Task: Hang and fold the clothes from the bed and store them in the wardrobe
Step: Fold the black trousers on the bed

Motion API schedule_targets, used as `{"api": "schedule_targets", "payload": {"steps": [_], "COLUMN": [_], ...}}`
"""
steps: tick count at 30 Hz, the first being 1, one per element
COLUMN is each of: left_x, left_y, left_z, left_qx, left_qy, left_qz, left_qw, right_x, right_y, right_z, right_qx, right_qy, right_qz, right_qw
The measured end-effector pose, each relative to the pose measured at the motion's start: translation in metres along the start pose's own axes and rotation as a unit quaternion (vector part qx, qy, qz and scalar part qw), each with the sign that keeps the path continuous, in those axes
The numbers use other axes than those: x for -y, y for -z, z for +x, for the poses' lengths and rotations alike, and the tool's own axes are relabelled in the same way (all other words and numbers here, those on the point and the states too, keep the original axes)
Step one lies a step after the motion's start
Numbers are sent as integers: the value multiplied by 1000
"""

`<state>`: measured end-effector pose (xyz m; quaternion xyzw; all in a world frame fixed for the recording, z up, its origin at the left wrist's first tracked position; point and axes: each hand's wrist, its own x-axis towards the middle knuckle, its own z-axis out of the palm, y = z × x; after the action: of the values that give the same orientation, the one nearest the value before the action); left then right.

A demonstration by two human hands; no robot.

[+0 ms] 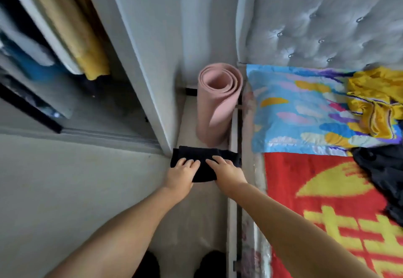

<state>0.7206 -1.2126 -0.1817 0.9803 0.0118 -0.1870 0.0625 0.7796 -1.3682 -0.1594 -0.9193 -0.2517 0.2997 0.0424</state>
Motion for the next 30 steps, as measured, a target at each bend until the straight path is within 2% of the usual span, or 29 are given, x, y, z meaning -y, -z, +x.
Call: {"api": "schedule_targets", "payload": {"steps": [5,11,14,17,22,30], "left_x": [116,302,372,405,427,477], "left_y": [1,-12,-14,-16,-22,-22], "left_z": [-58,-149,-178,-176,-135,-2], "left_qx": [-7,6,8,4,15,18], "left_qy": [68,145,170,167,147,105], "left_qz": [-17,-26,-22,-22,-34,-29], "left_qw": [997,989,985,986,988,994], "right_x": [124,324,396,424,421,398], "right_y": [-6,-39,-50,-52,-53,-33], "right_z": [36,82,102,119,164,285], "right_qx": [4,23,34,35,52,37], "right_qy": [67,161,183,185,163,120], "right_qz": [-28,-53,-50,-48,-48,-26], "right_qw": [997,985,981,981,984,992]}}
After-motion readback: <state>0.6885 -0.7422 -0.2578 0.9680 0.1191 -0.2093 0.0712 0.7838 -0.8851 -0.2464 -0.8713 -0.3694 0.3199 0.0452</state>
